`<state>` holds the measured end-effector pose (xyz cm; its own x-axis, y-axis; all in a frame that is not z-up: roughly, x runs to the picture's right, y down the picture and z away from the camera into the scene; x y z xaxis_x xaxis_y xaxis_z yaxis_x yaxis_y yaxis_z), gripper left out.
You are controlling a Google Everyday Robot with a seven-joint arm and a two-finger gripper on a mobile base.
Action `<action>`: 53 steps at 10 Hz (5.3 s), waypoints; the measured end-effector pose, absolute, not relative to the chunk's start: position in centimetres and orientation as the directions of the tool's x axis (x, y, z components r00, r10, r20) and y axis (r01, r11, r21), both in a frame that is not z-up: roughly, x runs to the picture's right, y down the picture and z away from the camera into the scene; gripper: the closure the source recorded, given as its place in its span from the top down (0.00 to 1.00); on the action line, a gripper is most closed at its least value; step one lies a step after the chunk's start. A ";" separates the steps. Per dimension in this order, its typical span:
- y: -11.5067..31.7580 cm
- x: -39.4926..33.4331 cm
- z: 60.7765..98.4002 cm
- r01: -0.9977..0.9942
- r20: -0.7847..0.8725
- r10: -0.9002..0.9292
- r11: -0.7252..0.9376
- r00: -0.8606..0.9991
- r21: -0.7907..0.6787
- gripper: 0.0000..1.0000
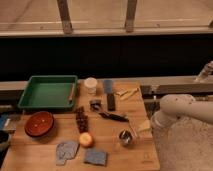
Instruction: Place fork in tray
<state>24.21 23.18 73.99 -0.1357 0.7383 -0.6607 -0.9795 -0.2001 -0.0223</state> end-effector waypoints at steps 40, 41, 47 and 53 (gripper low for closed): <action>20.8 13.5 79.3 -0.946 -0.548 0.803 0.056 0.234 -0.320 0.80; 20.6 13.3 79.8 -0.945 -0.541 0.808 0.057 0.233 -0.321 0.80; 20.3 15.0 83.0 -0.973 -0.478 0.870 0.007 0.118 -0.229 0.80; 20.9 15.7 83.7 -0.980 -0.469 0.866 0.097 0.170 -0.176 0.80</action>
<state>15.66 20.91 83.66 0.1705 0.8664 -0.4693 -0.9795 0.0972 -0.1765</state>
